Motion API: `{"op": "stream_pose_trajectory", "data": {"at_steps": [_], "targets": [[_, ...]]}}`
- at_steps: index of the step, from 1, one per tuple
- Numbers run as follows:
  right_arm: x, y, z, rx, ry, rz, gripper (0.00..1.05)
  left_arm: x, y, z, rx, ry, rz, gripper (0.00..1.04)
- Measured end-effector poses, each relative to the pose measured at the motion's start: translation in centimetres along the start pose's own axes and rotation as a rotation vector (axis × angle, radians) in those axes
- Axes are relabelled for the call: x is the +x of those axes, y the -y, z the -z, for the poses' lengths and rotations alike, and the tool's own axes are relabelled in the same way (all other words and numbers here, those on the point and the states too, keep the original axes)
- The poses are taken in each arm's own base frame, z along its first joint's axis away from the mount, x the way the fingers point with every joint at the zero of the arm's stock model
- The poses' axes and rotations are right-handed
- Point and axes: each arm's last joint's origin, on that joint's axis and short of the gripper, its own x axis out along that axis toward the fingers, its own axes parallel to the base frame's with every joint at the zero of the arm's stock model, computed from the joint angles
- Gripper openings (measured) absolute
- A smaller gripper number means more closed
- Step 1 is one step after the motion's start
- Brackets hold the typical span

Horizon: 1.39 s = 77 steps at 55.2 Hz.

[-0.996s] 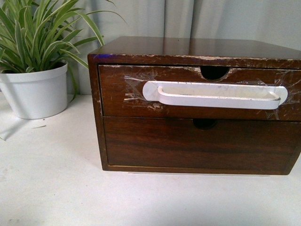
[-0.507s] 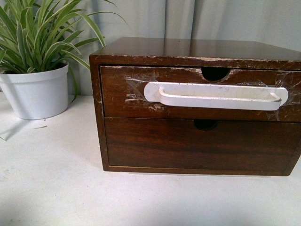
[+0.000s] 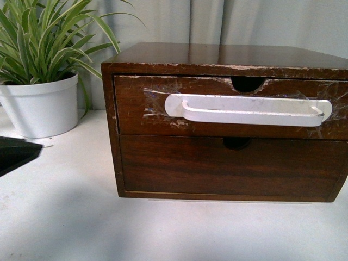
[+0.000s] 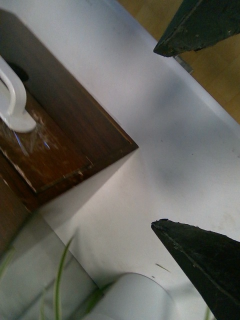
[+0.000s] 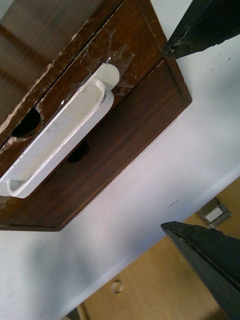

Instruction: Open drawer

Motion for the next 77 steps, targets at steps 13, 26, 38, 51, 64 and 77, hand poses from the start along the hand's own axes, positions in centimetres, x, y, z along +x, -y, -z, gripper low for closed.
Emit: {"op": "stream_pose_trajectory", "data": {"at_steps": [13, 26, 38, 51, 64, 77], "targets": [[1.5, 2.2, -2.4, -0.115, -0.049, -0.118, 0.96, 4.0, -1.0, -5.0, 0.214, -0.030, 0.273, 0.99], [3.4, 2.8, -3.5, -0.225, -0.122, -0.232, 0.96, 7.6, -0.5, -6.4, 0.295, -0.075, 0.476, 0.99], [5.5, 3.2, -3.5, -0.278, -0.166, -0.279, 0.96, 10.1, -0.4, -8.8, 0.327, -0.052, 0.579, 0.99], [6.9, 4.1, -4.0, -0.299, -0.173, -0.297, 0.96, 12.1, 0.1, -10.2, 0.373, -0.067, 0.623, 0.99], [7.8, 4.5, -4.0, -0.303, -0.187, -0.307, 0.96, 14.3, 0.5, -10.5, 0.385, -0.074, 0.644, 0.99], [7.8, 4.6, -3.9, -0.302, -0.184, -0.308, 0.96, 15.7, 0.5, -10.6, 0.402, -0.100, 0.640, 0.99]]}}
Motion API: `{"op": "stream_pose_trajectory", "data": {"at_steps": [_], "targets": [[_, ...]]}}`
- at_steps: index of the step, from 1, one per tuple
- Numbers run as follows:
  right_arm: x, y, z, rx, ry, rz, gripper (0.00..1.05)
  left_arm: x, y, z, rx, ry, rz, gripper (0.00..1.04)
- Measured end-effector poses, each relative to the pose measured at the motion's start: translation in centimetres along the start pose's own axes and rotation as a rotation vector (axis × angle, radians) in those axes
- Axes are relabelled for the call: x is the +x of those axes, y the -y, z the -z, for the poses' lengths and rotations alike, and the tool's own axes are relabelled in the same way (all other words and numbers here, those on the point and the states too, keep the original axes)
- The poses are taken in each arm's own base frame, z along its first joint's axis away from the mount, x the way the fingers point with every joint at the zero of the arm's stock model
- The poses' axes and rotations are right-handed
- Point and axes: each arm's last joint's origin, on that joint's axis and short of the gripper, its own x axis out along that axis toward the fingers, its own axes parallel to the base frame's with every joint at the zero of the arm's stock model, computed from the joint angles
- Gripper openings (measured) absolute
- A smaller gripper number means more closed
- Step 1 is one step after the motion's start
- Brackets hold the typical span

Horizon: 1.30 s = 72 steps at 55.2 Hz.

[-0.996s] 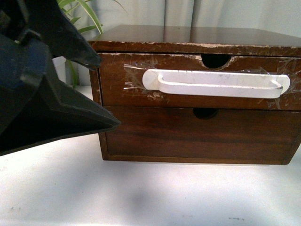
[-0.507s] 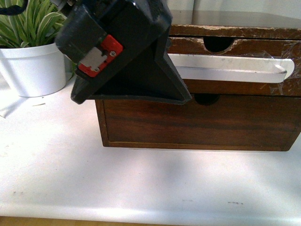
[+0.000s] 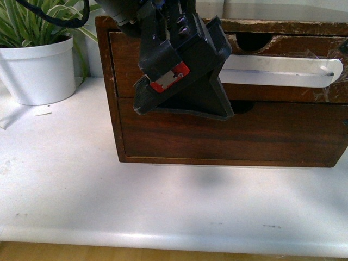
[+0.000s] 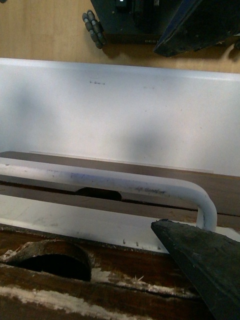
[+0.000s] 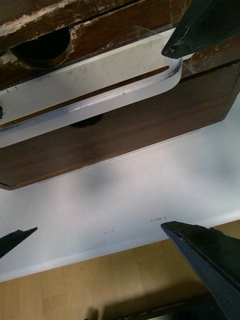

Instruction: Open drawer

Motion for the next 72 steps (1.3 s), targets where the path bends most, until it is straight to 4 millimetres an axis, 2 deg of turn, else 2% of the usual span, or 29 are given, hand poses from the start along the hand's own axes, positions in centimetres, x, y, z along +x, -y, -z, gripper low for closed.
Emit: {"op": "stream_pose_trajectory", "data": {"at_steps": [17, 46, 72], "targets": [[0.4, 0.4, 0.2, -0.004, 0.004, 0.010, 0.96, 0.5, -0.2, 0.0, 0.026, -0.046, 0.009, 0.98], [2.1, 0.4, 0.0, -0.033, -0.002, -0.001, 0.96, 1.1, 1.0, -0.5, 0.115, -0.105, 0.062, 0.99], [4.9, 0.1, 0.6, -0.056, -0.053, -0.003, 0.96, 1.2, 1.1, -0.5, 0.119, -0.103, 0.059, 0.99]]}}
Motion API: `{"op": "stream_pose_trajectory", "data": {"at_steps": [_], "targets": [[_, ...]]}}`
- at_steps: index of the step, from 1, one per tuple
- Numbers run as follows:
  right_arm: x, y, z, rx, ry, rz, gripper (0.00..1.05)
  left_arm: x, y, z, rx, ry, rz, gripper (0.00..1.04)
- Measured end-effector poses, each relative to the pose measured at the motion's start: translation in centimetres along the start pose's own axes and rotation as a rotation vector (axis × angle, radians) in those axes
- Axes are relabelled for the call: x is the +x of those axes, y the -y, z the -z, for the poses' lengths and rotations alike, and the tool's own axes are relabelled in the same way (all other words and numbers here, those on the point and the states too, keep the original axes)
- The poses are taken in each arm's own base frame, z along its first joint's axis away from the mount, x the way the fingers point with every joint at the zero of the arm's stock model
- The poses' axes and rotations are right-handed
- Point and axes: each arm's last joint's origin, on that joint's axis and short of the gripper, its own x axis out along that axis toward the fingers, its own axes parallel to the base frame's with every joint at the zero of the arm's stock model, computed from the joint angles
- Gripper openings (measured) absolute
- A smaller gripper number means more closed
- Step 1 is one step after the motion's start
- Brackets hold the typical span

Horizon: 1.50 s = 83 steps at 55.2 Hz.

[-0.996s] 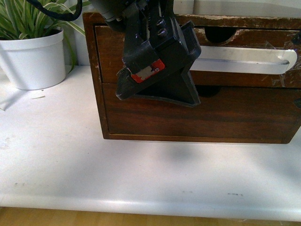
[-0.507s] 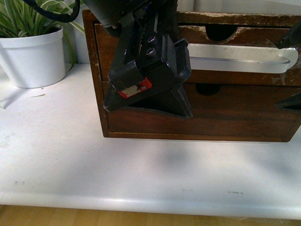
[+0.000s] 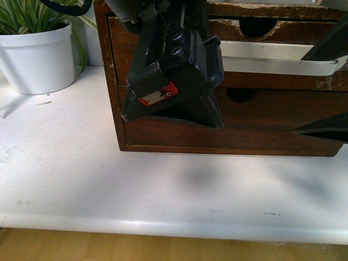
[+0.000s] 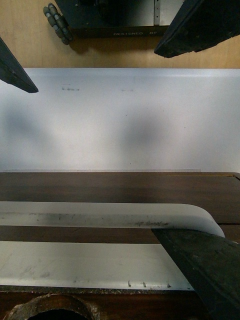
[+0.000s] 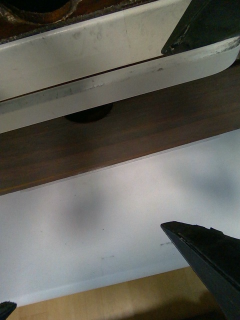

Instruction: Open drawer

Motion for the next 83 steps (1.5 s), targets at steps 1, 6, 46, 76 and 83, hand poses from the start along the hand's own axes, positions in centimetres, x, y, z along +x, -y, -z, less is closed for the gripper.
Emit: {"op": "stream_pose_trajectory", "data": {"at_steps": [1, 6, 46, 76, 83], "targets": [[0.1, 0.0, 0.0, -0.001, -0.003, -0.005, 0.96, 0.0, 0.0, 0.0, 0.000, -0.001, 0.000, 0.99], [0.2, 0.0, -0.2, -0.006, -0.013, -0.032, 0.96, 0.0, 0.1, 0.0, 0.007, -0.013, 0.005, 0.99], [-1.9, -1.5, -1.1, -0.088, -0.045, -0.253, 0.96, -1.8, 2.7, -1.4, 0.097, -0.103, 0.121, 0.99], [-2.7, -2.6, -0.8, -0.076, 0.009, -0.295, 0.96, -2.7, 4.0, -1.7, 0.123, -0.079, 0.071, 0.99], [-3.5, -2.5, -0.9, -0.036, 0.076, -0.282, 0.96, -3.2, 4.0, -1.9, 0.119, -0.036, 0.000, 0.99]]}}
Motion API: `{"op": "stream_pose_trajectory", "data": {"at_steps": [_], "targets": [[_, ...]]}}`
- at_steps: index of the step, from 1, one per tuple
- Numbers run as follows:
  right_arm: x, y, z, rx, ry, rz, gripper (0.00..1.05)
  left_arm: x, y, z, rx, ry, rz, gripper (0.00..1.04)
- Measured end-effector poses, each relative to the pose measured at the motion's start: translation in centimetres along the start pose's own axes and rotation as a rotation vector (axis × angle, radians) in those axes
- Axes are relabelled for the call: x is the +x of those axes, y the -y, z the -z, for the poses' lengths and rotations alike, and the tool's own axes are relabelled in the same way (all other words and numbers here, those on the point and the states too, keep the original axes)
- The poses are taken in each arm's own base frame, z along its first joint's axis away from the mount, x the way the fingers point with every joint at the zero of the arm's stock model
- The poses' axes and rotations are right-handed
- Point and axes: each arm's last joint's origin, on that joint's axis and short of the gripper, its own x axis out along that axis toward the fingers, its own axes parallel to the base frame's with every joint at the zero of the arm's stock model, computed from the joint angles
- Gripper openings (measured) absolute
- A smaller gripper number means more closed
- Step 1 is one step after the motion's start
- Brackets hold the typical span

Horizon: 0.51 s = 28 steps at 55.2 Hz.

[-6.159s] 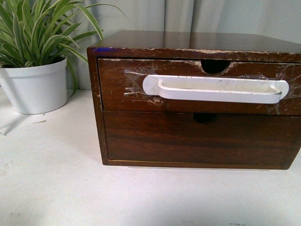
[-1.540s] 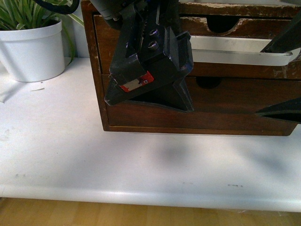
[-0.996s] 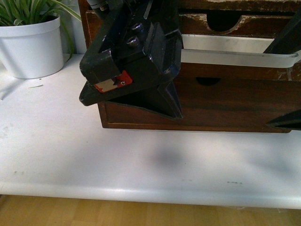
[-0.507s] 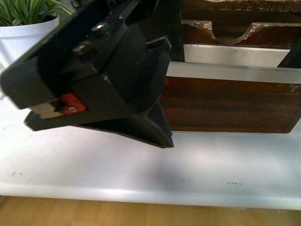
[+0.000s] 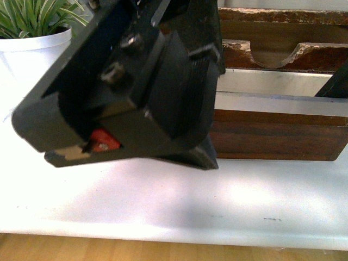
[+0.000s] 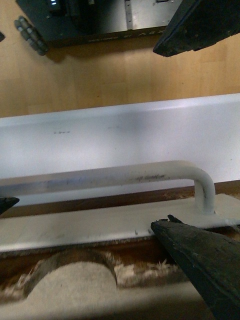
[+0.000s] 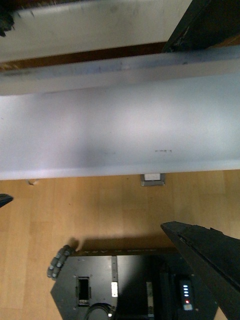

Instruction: Open drawer

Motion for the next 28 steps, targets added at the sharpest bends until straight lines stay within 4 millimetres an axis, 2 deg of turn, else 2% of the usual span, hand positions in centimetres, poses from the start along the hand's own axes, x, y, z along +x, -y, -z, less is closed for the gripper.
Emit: {"op": "stream_pose_trajectory", "data": {"at_steps": [16, 24, 28], "targets": [[-3.2, -0.3, -0.4, 0.011, 0.127, 0.197, 0.96, -2.6, 0.5, -0.2, -0.014, 0.092, -0.179, 0.99], [-4.1, -0.9, 0.5, 0.081, 0.207, 0.422, 0.96, -4.2, 1.7, 0.3, -0.078, 0.176, -0.379, 0.99], [-4.4, -1.8, 1.2, 0.151, 0.257, 0.528, 0.96, -4.9, 2.4, 1.0, -0.148, 0.190, -0.548, 0.99]]}}
